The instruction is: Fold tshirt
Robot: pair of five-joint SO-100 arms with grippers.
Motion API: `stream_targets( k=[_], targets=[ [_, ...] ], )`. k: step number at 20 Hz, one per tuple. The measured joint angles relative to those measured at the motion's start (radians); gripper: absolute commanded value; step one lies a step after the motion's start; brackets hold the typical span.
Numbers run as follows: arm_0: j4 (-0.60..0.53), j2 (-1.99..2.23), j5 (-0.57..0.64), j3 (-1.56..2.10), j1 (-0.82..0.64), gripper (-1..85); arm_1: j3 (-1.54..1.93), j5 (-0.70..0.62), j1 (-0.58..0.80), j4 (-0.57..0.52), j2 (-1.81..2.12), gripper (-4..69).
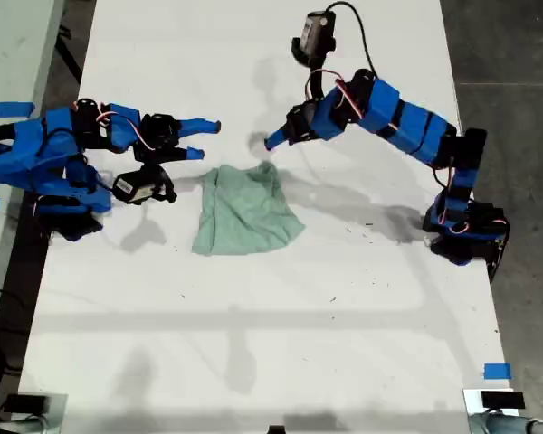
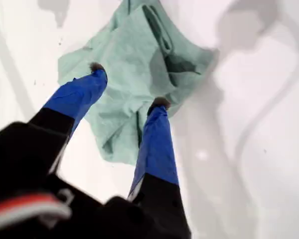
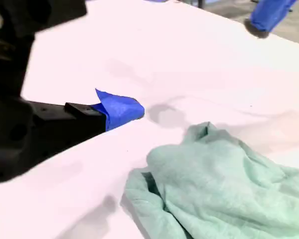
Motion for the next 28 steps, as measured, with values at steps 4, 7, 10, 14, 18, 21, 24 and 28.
stream_targets(
  k=[4, 7, 10, 14, 18, 21, 24, 28],
  targets=[
    [0.003, 0.334, 0.028, 0.196, -0.003, 22.7, 0.298, -0.023, 0.052, 0.015, 0.23, 12.7],
    [0.003, 0.497, 0.018, 0.313, 0.063, 14.1, 0.609, -0.011, 0.041, -0.008, 0.477, 4.4],
    [0.051, 0.561, 0.003, 0.337, 0.126, 2.9, 0.963, 0.092, 0.0, -0.057, 0.761, 2.0],
    [0.092, 0.589, -0.015, 0.416, 0.179, 0.1, 1.44, 0.288, -0.117, -0.126, 1.138, 1.0],
    [0.095, 0.681, -0.086, 0.56, 0.245, 0.1, 1.844, 0.459, -0.201, -0.149, 1.532, 0.1],
    [0.244, 0.94, -0.153, 0.644, 0.258, 8.5, 2.072, 0.575, -0.241, -0.147, 1.827, -1.3],
    [0.339, 0.951, -0.137, 0.65, 0.265, 19.5, 2.157, 0.707, -0.273, -0.124, 2.051, 3.3],
    [0.357, 0.951, -0.052, 0.65, 0.318, 19.8, 2.166, 0.549, -0.261, -0.117, 2.123, 4.0]
  ],
)
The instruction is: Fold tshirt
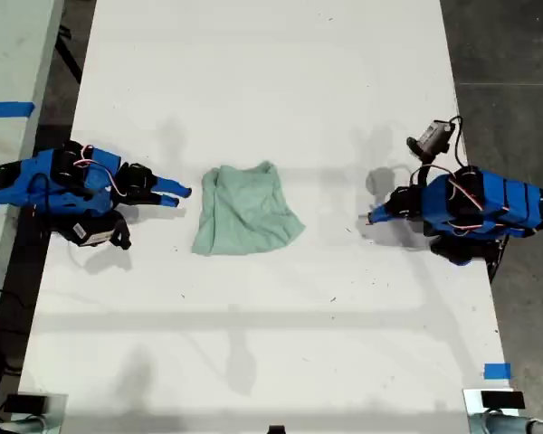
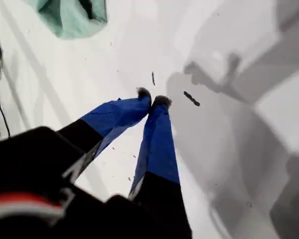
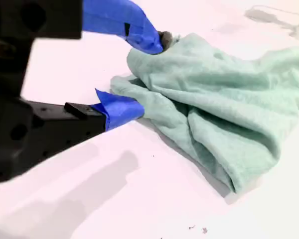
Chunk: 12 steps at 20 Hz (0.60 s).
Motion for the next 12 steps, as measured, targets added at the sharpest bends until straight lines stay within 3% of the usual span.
stream_targets(
  k=[2, 4, 12],
  targets=[
    [0.005, 0.0, 0.051, 0.0, 0.025, 19.8, 0.0, -0.316, -0.002, -0.002, 0.002, 3.2],
    [0.005, 0.0, 0.057, 0.0, 0.032, 19.8, 0.003, -0.457, -0.032, 0.0, 0.003, 3.2],
    [0.005, 0.0, 0.057, 0.0, 0.035, 19.8, 0.003, -0.497, -0.031, 0.003, 0.003, 3.1]
  ],
)
